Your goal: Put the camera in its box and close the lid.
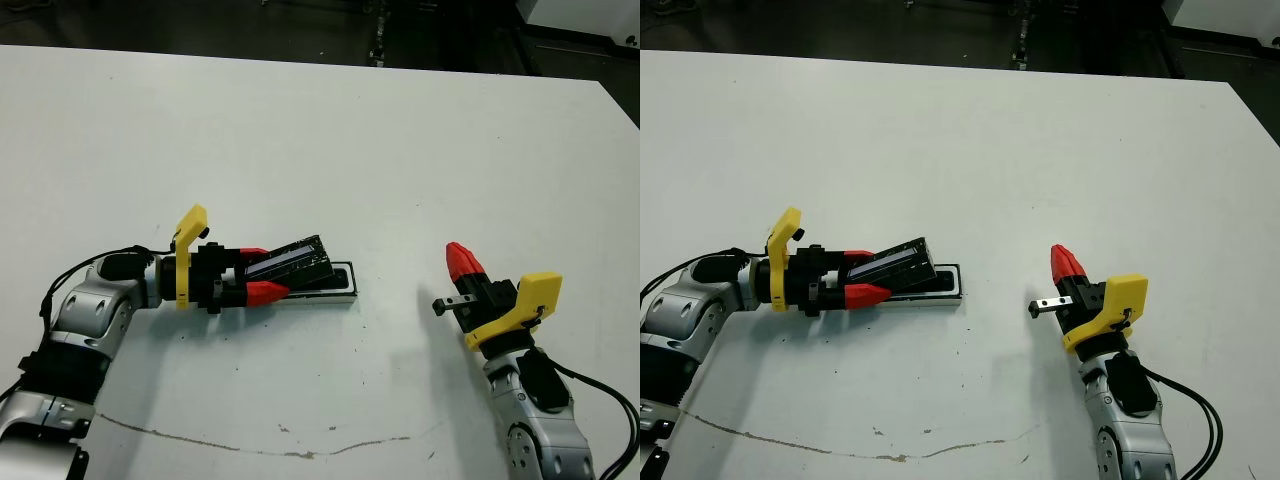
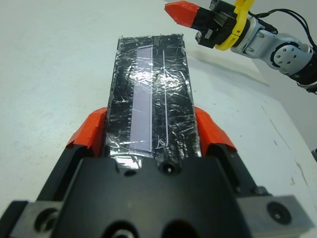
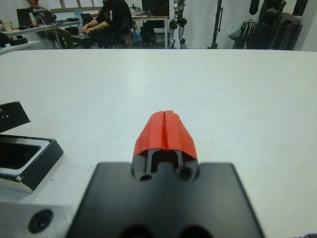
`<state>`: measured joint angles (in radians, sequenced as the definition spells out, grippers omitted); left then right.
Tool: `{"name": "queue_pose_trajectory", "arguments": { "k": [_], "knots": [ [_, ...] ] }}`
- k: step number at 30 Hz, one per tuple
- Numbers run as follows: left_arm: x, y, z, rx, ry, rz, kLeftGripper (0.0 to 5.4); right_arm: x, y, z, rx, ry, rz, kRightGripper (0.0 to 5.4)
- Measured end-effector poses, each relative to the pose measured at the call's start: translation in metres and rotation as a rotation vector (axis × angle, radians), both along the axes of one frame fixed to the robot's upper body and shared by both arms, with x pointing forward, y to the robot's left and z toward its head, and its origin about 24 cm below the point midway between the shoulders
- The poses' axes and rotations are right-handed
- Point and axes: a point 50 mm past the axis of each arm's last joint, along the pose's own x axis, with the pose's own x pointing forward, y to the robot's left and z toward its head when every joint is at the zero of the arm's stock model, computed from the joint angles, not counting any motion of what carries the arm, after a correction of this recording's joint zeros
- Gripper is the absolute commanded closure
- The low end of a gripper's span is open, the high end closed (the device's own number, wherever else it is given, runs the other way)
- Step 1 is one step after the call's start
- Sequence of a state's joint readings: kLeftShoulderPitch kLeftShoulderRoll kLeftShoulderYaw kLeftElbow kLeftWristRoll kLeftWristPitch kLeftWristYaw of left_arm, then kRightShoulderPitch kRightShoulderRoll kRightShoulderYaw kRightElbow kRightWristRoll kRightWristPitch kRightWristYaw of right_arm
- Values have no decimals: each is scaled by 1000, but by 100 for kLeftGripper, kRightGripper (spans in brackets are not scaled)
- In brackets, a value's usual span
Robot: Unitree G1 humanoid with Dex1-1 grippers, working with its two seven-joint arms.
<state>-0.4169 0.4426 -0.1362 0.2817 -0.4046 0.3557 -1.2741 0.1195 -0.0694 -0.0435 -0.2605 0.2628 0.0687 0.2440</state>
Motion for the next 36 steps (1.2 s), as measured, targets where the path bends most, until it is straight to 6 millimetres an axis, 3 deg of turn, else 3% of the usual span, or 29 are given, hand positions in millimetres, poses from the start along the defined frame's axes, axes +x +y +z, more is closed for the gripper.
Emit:
{"name": "queue_pose_trajectory", "arguments": {
  "k": [23, 36],
  "knots": [
    [2, -20, 6, 171, -172, -94, 223, 0, 0, 0, -1, 1, 0, 540],
    [1, -26, 4, 150, -193, -95, 223, -1, 0, -1, 0, 3, -1, 540]
  ]
}}
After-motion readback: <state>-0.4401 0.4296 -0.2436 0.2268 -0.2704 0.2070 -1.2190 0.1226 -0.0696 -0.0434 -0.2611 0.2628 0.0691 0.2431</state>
